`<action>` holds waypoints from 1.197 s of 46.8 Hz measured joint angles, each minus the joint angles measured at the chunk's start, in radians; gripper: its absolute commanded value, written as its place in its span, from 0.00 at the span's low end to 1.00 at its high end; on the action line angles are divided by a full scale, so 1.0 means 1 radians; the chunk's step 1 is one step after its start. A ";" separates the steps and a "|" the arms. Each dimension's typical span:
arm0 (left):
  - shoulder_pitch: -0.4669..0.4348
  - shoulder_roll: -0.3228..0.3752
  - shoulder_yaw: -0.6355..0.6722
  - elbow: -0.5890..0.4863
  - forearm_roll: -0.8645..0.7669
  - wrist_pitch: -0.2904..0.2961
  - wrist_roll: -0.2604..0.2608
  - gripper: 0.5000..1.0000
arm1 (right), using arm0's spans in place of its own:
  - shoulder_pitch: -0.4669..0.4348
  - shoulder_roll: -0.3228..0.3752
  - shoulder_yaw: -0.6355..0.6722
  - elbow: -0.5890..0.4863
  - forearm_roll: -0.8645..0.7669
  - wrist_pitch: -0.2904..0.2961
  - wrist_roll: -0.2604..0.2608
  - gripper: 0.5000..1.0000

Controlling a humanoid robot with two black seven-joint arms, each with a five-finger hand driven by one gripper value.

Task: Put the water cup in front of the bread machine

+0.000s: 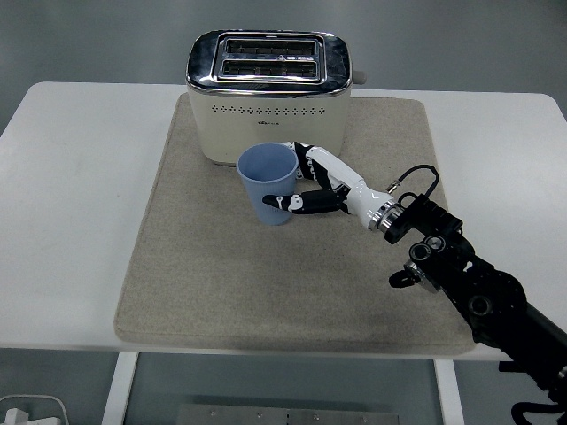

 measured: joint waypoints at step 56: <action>0.000 0.000 0.000 0.000 0.000 0.000 0.000 1.00 | 0.022 0.005 -0.001 -0.037 0.001 0.008 -0.003 0.84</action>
